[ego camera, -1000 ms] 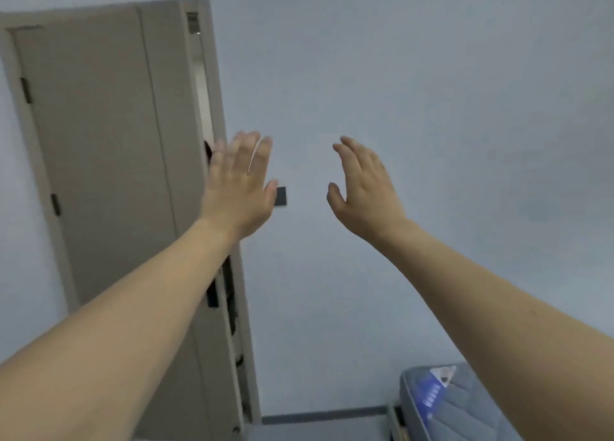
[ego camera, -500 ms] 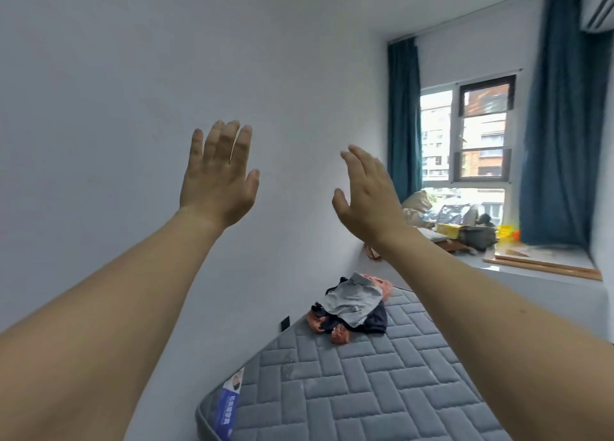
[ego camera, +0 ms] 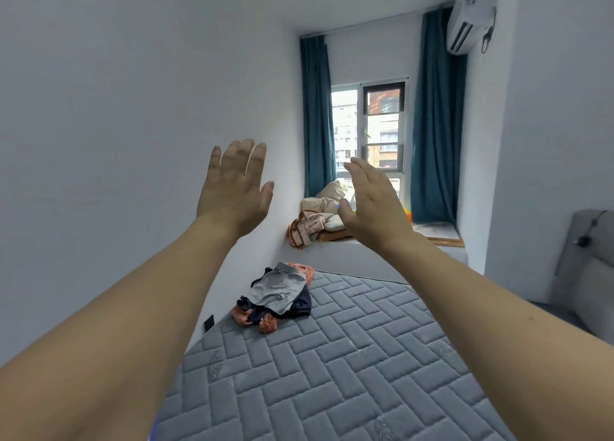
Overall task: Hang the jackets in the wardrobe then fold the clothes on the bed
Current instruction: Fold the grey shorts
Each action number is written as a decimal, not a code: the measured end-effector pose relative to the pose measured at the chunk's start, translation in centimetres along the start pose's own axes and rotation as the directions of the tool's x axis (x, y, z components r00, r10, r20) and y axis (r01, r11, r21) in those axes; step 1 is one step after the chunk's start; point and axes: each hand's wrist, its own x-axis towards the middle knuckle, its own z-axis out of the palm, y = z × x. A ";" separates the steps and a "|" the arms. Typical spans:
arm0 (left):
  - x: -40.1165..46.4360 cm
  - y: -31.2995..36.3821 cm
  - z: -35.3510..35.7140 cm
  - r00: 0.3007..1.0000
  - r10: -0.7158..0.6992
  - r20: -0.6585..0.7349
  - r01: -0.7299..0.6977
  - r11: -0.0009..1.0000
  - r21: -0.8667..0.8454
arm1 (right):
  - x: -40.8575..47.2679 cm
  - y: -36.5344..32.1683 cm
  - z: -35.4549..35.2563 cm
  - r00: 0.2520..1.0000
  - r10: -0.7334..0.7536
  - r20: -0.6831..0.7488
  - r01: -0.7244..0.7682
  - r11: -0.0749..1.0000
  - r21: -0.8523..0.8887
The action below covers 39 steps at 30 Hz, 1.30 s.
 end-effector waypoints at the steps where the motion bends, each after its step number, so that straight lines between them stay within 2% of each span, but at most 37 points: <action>1: 0.1 0.3 0.9 1.000 -0.001 0.013 0.001 1.000 -0.011 | 0.1 0.7 0.6 1.000 -0.001 0.014 0.001 1.000 0.001; 6: 0.9 0.9 6.1 0.998 -0.023 0.060 0.025 0.999 -0.041 | 1.1 3.6 5.2 0.999 0.014 0.051 -0.016 0.999 0.050; 9: 0.8 0.1 9.6 0.989 -0.026 0.142 0.030 0.999 -0.026 | 1.6 4.5 9.3 0.991 0.010 0.132 -0.022 0.995 0.093; 15: 0.5 -4.4 18.4 0.958 -0.050 0.284 0.046 0.999 0.020 | 3.7 5.1 19.6 0.968 0.026 0.251 -0.067 0.986 0.152; 20: 0.8 -9.6 28.9 0.918 -0.031 0.396 0.023 0.999 0.025 | 5.0 5.2 30.9 0.933 0.092 0.349 -0.156 0.974 0.161; 26: 2.4 -15.7 43.5 0.834 0.067 0.548 -0.053 0.998 -0.043 | 6.1 5.7 43.6 0.848 0.249 0.467 -0.340 0.933 0.119; 31: 4.5 -17.6 53.3 0.790 0.089 0.606 -0.001 0.990 -0.144 | 6.8 8.6 51.8 0.759 0.384 0.526 -0.466 0.884 0.027; 34: 3.4 -18.9 59.2 0.766 0.115 0.632 -0.025 0.988 -0.150 | 6.8 9.8 58.1 0.709 0.427 0.562 -0.529 0.848 0.024; 39: 0.3 -23.1 70.9 0.666 0.132 0.734 -0.041 0.989 -0.140 | 5.7 9.6 71.4 0.594 0.468 0.654 -0.646 0.762 0.042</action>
